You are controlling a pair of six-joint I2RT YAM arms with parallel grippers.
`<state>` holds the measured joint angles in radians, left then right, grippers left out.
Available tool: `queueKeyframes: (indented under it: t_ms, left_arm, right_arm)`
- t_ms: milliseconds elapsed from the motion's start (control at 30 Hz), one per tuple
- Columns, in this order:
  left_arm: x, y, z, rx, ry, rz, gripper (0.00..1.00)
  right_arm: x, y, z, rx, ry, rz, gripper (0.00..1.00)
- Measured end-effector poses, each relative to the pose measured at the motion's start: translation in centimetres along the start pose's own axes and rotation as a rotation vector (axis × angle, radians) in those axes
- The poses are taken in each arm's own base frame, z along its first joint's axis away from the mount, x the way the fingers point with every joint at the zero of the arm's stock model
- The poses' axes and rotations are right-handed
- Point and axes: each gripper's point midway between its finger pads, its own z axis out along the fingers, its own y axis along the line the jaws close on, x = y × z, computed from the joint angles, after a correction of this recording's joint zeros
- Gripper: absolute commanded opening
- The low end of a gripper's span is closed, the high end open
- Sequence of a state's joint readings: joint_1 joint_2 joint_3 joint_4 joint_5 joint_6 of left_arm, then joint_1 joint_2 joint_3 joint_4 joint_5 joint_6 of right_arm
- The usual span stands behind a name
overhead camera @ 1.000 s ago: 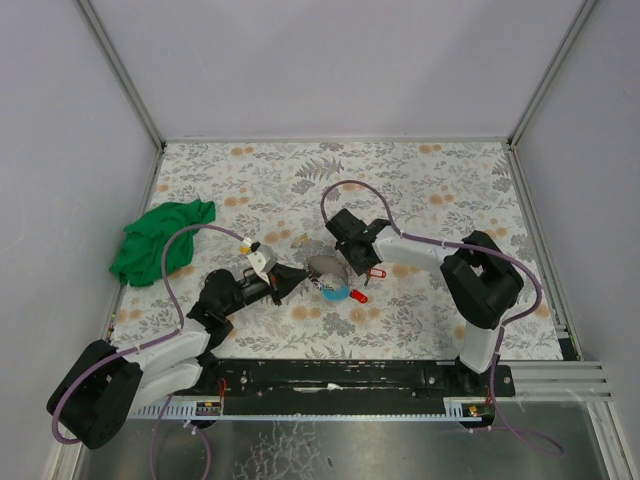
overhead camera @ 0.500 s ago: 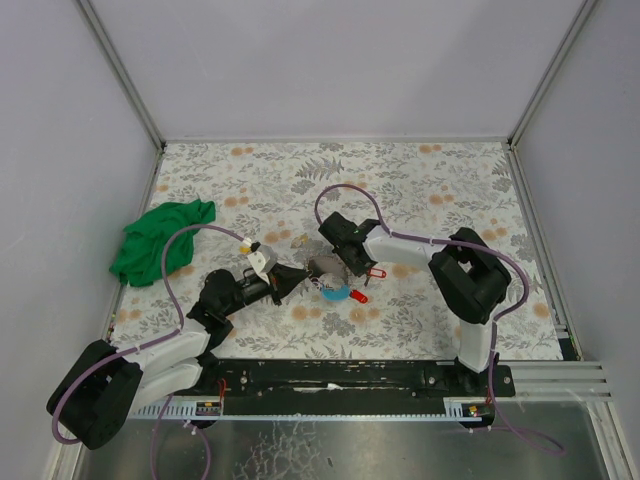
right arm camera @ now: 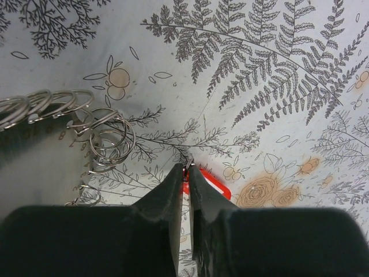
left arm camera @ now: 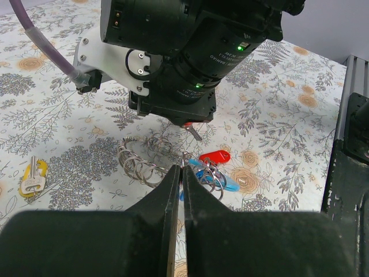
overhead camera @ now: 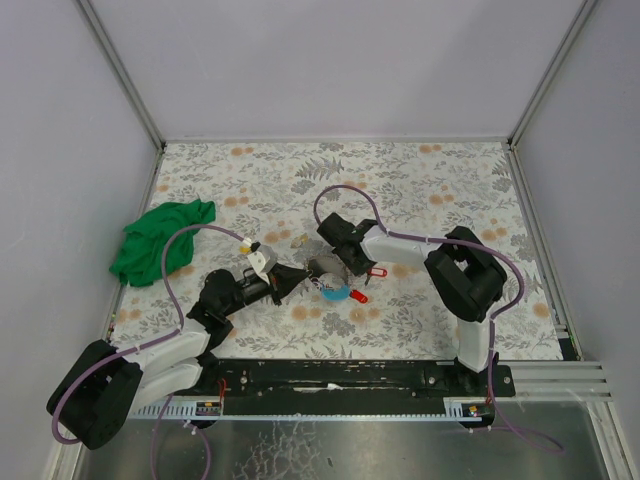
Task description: Put the keys on the keyring
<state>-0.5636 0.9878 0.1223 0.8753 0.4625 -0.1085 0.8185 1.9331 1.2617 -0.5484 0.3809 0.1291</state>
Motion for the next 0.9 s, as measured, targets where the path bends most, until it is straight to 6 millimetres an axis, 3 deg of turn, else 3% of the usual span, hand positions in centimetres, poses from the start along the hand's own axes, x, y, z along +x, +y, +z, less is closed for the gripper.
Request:
queueKeyframes:
  t_ms: [167, 400, 633, 900]
  left_arm:
    - [0.0, 0.0, 0.0, 0.0, 0.0, 0.0, 0.0]
    - [0.0, 0.0, 0.0, 0.001, -0.001, 0.001, 0.0]
    - [-0.8, -0.4, -0.1, 0.023, -0.038, 0.028, 0.0]
    - [-1.4, -2.0, -0.1, 0.12, -0.079, 0.094, 0.0]
  right_arm:
    - [0.0, -0.1, 0.0, 0.005, 0.0, -0.004, 0.0]
    - [0.0, -0.4, -1.1, -0.013, -0.044, -0.012, 0.0]
    - [-1.5, -0.8, -6.3, -0.125, -0.279, -0.016, 0.0]
    - [-2.7, 0.5, -11.4, -0.306, -0.577, -0.094, 0.0]
